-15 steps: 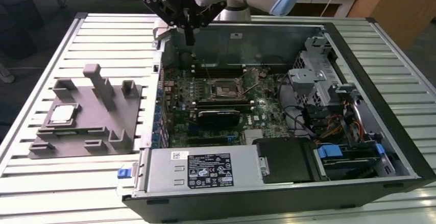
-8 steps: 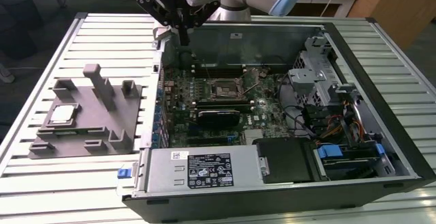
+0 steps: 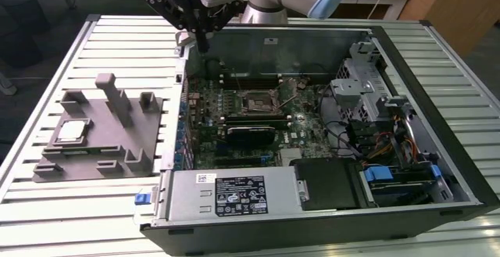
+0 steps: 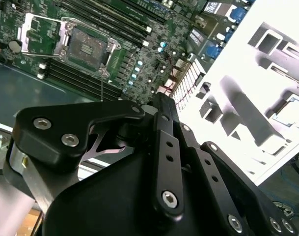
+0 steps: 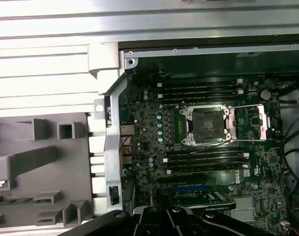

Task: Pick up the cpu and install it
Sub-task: 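Reach for the cpu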

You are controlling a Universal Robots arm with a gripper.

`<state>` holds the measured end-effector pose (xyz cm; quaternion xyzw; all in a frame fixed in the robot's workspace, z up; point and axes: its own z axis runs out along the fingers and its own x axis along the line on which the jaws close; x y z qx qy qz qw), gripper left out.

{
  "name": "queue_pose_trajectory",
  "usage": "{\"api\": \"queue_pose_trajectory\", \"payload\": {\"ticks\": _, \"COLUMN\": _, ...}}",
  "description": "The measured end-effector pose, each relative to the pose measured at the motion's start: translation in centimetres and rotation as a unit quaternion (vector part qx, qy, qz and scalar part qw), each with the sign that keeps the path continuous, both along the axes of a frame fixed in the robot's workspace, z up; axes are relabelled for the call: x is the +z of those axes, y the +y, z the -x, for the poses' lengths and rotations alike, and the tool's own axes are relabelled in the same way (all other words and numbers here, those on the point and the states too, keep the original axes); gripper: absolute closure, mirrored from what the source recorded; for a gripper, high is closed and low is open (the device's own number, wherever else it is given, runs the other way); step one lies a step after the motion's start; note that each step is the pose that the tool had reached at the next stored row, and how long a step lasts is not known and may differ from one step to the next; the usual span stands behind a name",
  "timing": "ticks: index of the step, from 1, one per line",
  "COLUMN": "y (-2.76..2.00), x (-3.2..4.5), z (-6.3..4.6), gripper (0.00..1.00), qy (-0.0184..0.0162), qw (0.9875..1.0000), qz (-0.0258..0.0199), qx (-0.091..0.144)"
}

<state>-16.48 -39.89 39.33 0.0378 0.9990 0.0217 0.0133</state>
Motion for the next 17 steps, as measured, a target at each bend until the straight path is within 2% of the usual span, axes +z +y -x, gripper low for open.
{"api": "queue_pose_trajectory", "payload": {"ticks": 8, "y": 0.00, "x": -0.01, "z": 1.2, "gripper": 0.89, "qy": 0.0000, "qw": 1.0000, "qz": 0.0000, "qx": 0.000}}
{"api": "queue_pose_trajectory", "payload": {"ticks": 17, "y": 0.00, "x": -0.07, "z": 3.3, "gripper": 0.89, "qy": 0.0000, "qw": 1.0000, "qz": 0.0000, "qx": 0.000}}
